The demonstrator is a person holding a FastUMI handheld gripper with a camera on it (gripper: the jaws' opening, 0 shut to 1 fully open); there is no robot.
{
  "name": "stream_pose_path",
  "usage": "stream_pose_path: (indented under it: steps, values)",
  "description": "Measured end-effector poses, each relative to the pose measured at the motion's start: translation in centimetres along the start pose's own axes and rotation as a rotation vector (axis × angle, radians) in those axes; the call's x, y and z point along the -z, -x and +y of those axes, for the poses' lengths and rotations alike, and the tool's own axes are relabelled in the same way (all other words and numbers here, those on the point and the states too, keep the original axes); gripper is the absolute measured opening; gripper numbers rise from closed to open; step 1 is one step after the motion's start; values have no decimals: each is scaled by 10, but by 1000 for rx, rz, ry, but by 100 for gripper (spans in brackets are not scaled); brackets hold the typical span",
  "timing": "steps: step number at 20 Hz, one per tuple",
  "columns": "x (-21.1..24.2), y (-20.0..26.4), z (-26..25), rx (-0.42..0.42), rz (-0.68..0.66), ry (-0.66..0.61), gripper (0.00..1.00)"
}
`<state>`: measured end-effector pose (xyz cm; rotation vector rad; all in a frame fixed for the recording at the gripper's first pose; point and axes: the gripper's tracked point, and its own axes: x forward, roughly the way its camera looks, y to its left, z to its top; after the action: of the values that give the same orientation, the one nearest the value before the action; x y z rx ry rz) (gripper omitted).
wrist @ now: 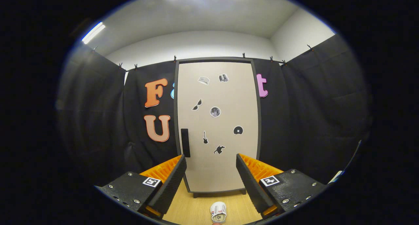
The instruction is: Open the shoe cabinet door, grab the shoes and put them into the shoe cabinet, then close the shoe cabinet door.
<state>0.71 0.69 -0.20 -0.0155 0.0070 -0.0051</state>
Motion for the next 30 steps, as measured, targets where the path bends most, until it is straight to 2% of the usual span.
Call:
stream_pose_path:
  steps: [5,9,17,21,25,27,29,30]
  values:
    - [3,-13,11,-9,2,11,95]
    - [10,-43,32,-28,-4,-1,95]
    - [35,-168,96,-91,28,-38,95]
    - [55,-226,113,-79,77,-5,95]
    - [72,-256,119,-63,118,13,96]
    - [73,-264,119,-55,117,22,93]
    - [74,-268,116,-37,114,26,82]
    - [74,-269,114,-33,111,23,72]
